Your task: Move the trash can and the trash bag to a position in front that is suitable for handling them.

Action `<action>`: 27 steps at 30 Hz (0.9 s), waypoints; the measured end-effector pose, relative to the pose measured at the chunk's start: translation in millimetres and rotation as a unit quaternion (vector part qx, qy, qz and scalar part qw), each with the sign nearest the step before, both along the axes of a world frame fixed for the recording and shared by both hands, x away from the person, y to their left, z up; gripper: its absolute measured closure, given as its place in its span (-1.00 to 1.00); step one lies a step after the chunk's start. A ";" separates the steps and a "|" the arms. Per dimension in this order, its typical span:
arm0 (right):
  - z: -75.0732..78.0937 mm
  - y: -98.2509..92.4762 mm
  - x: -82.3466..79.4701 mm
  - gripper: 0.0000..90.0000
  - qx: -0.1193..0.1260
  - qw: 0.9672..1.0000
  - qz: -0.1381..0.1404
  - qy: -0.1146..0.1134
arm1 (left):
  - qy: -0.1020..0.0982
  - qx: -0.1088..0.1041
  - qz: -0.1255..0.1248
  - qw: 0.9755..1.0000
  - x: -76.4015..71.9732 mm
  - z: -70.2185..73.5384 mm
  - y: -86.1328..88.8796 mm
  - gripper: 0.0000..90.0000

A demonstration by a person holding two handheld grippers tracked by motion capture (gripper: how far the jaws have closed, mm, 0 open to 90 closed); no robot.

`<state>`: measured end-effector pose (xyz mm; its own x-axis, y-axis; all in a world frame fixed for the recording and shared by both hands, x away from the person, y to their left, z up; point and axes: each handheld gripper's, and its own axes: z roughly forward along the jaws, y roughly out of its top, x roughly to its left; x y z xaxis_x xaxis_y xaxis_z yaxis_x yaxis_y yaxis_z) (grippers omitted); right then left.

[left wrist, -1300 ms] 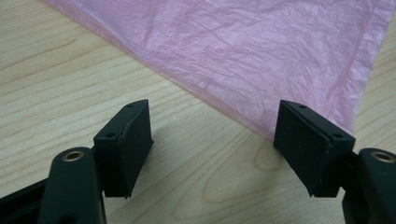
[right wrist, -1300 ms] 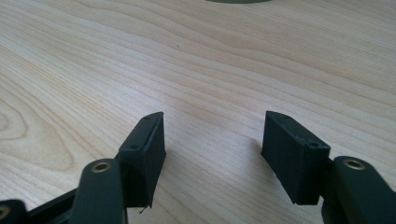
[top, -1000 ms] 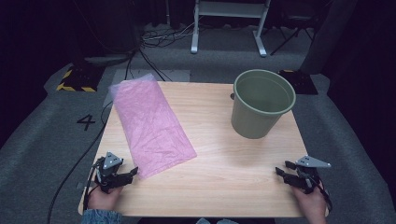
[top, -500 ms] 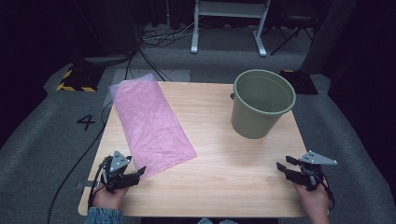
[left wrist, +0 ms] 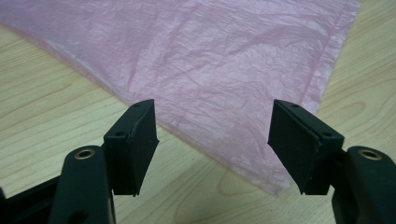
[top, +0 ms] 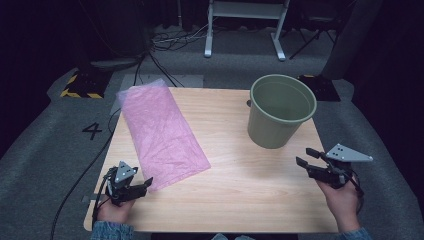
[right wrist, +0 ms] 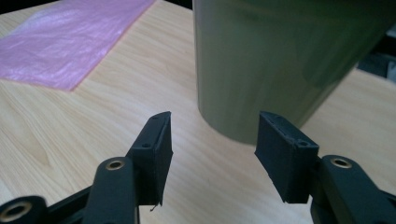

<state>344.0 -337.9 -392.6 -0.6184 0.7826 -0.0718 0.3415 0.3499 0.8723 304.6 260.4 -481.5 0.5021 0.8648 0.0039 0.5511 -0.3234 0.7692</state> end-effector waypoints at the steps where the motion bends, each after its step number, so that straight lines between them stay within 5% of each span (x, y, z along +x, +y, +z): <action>1: 5.6 1.7 1.9 0.02 -0.001 1.000 0.003 -0.004 | 0.002 -0.001 0.001 1.000 -0.3 -0.4 0.6 -0.28; 16: 70.0 57.2 46.9 0.07 -0.022 0.998 0.058 -0.033 | 0.008 0.001 0.019 1.000 -12.2 -4.4 10.4 -0.28; 25: 72.7 85.5 76.3 0.10 -0.058 0.996 0.056 -0.026 | 0.012 0.001 0.029 1.000 -18.6 -6.5 14.8 -0.28; 27: 68.1 96.4 85.3 0.26 -0.078 0.994 0.068 -0.025 | 0.012 0.004 0.028 1.000 -18.8 -6.5 16.0 -0.28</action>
<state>429.3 -241.5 -324.5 -0.7107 0.6688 -0.2183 0.2398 0.5221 0.8185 285.8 276.4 -488.0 0.4537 0.8912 0.0003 0.5859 -0.2985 0.7534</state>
